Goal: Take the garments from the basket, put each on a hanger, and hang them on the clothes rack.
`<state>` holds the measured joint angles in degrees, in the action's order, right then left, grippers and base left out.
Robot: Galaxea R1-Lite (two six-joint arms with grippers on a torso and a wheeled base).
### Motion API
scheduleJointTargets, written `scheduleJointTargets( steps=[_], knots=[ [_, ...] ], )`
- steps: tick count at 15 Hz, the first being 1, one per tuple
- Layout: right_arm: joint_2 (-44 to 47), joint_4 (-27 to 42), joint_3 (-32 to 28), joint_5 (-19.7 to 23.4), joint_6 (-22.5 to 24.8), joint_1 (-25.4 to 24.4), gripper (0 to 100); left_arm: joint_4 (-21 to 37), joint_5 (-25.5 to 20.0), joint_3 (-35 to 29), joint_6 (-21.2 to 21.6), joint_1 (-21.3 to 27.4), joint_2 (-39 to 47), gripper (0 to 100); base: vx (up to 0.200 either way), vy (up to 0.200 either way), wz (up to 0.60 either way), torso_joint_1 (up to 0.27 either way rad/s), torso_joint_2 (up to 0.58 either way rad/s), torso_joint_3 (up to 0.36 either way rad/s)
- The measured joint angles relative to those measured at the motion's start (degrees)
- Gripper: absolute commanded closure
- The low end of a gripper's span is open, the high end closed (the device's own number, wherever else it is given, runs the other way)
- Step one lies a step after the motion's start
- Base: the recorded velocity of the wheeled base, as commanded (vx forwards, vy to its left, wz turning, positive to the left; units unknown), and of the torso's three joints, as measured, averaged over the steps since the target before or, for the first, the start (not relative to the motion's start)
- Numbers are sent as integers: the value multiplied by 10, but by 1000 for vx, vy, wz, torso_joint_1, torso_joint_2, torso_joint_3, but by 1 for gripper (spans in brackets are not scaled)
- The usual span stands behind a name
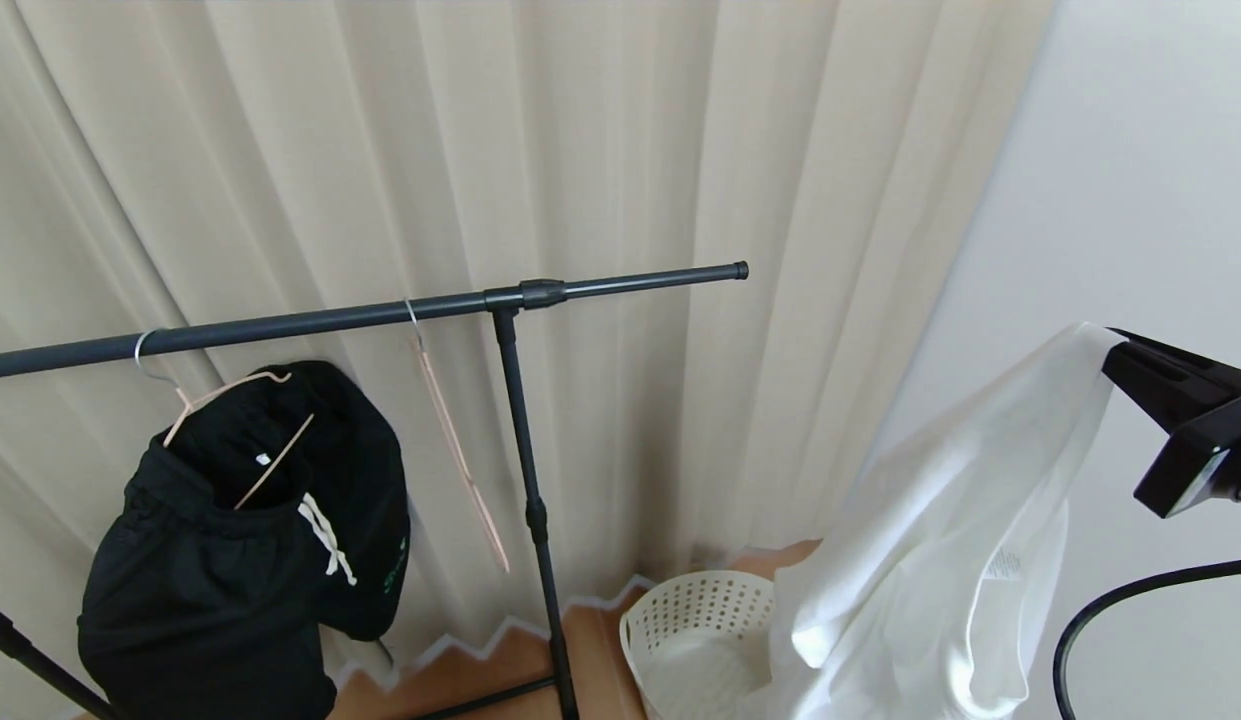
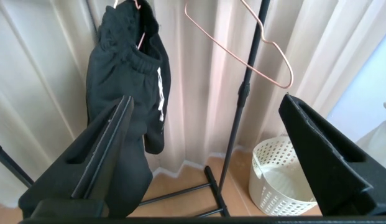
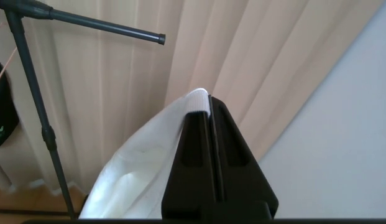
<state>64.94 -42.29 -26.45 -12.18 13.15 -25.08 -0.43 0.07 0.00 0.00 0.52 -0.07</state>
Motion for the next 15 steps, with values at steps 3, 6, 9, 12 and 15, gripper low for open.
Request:
scheduleJointTargets(
  steps=[3,6,9,12,15],
  knots=[
    [1,1,3,0,0,0,100,0,0,0,0,0,0,0,0,0,200,2,1,1],
    [0,-1,4,-1,0,0,100,0,0,0,0,0,0,0,0,0,600,2,-1,5],
    [1,0,4,0,0,0,100,0,0,0,0,0,0,0,0,0,400,11,2,0],
    [0,-1,4,0,1,0,100,0,-1,0,1,1,0,0,-133,0,0,-2,0,2],
    [0,0,4,0,1,0,100,0,0,0,1,0,0,0,-200,0,0,9,10,-1]
  ],
)
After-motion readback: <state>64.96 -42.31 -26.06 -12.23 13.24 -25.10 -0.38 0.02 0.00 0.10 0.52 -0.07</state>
